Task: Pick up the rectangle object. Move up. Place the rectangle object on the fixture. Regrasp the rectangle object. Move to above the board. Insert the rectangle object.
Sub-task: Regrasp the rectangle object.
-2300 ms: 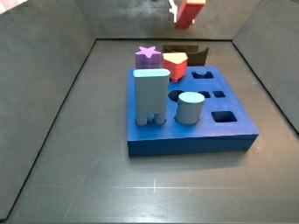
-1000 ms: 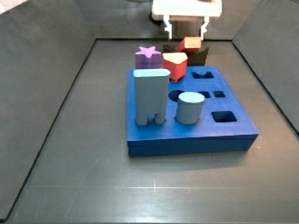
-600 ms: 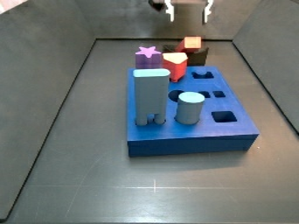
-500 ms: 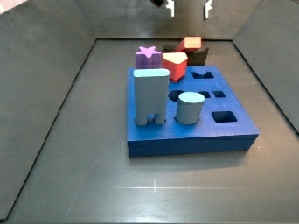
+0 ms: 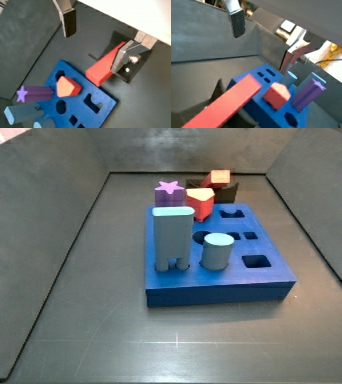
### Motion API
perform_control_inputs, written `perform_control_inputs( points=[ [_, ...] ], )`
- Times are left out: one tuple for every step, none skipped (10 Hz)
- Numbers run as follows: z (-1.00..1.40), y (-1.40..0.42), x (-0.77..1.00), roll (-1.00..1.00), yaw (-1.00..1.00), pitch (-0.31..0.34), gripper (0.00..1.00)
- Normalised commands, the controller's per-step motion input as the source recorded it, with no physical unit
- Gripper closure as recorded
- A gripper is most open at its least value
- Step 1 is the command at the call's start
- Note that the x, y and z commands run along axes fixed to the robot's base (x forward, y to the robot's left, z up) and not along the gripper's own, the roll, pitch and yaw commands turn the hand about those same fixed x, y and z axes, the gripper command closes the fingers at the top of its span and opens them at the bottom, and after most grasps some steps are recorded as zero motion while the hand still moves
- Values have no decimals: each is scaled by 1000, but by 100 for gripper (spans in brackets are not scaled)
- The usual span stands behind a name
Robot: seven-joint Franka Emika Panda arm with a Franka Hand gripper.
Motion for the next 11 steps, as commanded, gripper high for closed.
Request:
perform_control_inputs(
  points=[
    [422,-1000,-73,1000,21,28,0],
    [340,-931,-70,1000,21,25,0],
    [183,-663,-60,1000,21,20,0],
    [94,-461,-53,1000,22,15,0],
    [50,-185,-42,1000,22,9,0],
    [44,-75,-46,1000,23,7,0],
    [21,-38,-30,1000,24,0,0],
    [4,-40,-16,1000,24,-4,0],
    [8,-38,-8,1000,25,-8,0],
    [8,-23,-3,1000,27,-9,0],
    [6,-19,-4,1000,27,-6,0]
  ],
)
